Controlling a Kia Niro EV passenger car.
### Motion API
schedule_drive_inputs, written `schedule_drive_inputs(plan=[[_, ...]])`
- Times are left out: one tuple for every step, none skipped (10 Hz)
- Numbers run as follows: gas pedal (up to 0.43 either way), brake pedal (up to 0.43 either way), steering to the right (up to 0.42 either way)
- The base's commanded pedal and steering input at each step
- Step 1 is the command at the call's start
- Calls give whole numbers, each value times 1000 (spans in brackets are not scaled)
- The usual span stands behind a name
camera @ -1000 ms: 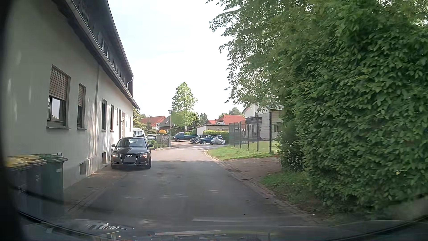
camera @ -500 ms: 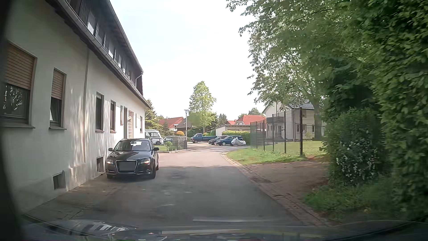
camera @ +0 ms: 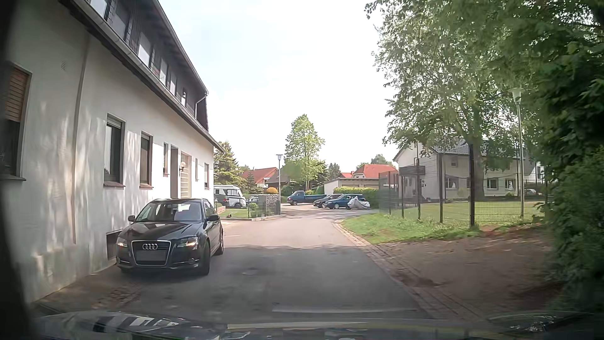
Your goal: Follow the waypoints while adhering to traffic rules and regulations
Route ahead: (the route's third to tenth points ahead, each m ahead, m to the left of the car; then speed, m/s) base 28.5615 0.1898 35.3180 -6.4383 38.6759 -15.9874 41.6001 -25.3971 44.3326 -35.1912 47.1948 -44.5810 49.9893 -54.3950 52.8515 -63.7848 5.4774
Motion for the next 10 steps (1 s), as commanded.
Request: schedule_drive_inputs(plan=[[110,0,-53],[110,0,-45],[118,0,-36],[130,0,-31],[130,0,-29],[130,0,-26],[130,0,-25],[130,0,-25],[130,0,-25],[118,0,-24]])
